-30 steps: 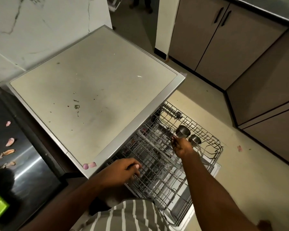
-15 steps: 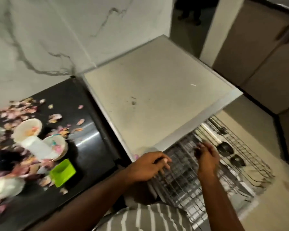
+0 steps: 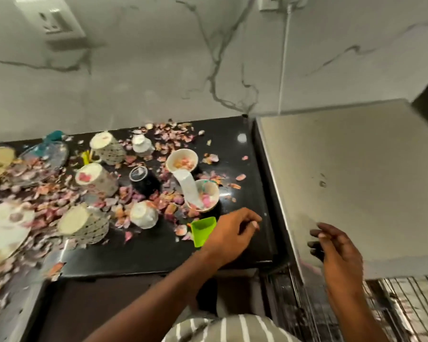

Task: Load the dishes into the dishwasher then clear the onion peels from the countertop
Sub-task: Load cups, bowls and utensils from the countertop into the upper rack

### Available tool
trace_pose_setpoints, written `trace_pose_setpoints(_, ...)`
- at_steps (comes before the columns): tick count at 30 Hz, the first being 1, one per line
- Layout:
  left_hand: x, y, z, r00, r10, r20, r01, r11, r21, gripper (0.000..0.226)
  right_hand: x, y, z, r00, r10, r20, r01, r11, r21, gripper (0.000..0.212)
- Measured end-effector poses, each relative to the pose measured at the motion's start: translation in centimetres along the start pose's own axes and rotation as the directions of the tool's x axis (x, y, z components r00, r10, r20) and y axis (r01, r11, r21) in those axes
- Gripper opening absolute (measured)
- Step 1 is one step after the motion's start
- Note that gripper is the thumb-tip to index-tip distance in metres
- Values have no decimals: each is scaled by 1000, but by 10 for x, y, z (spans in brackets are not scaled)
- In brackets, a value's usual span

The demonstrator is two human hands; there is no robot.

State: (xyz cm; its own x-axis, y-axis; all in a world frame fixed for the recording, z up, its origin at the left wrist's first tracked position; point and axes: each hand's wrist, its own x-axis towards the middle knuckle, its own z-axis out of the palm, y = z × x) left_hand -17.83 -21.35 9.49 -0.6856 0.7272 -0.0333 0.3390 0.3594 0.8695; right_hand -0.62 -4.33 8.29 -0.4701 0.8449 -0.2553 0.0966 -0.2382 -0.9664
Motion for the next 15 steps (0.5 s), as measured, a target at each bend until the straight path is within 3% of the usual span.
trace_pose_setpoints(3, 4, -18, -39, 966, 210, -149, -133, 903, 408, 21, -2, -4, 28, 996, -34, 77, 38, 998, -47, 23)
trace_pose_setpoints(4, 7, -21, -49, 967, 212, -143, -106, 841, 530, 26, -3, -5, 38, 994, -39, 102, 45, 997, -55, 23)
trace_pose_setpoints(7, 16, -29, -66, 990, 41, -134, 72, 672, 737, 36, -6, -7, 59, 987, -35, 160, 51, 994, -94, 25)
trace_pose_setpoints(9, 23, -36, -73, 993, -50, -105, 115, 578, 808, 31, -9, -9, 71, 983, -41, 180, 62, 992, -113, 24)
trace_pose_setpoints(12, 28, -42, -79, 992, -72, -99, 122, 530, 839, 26, -12, -11, 81, 981, -47, 188, 70, 990, -121, 23)
trace_pose_setpoints(14, 29, -44, -86, 979, 11, -206, 163, 573, 803, 21, -13, -11, 85, 982, -45, 184, 69, 990, -125, 24)
trace_pose_setpoints(15, 30, -45, -91, 955, 38, -295, 203, 643, 738, 18, -14, -10, 85, 984, -44, 173, 66, 990, -122, 24)
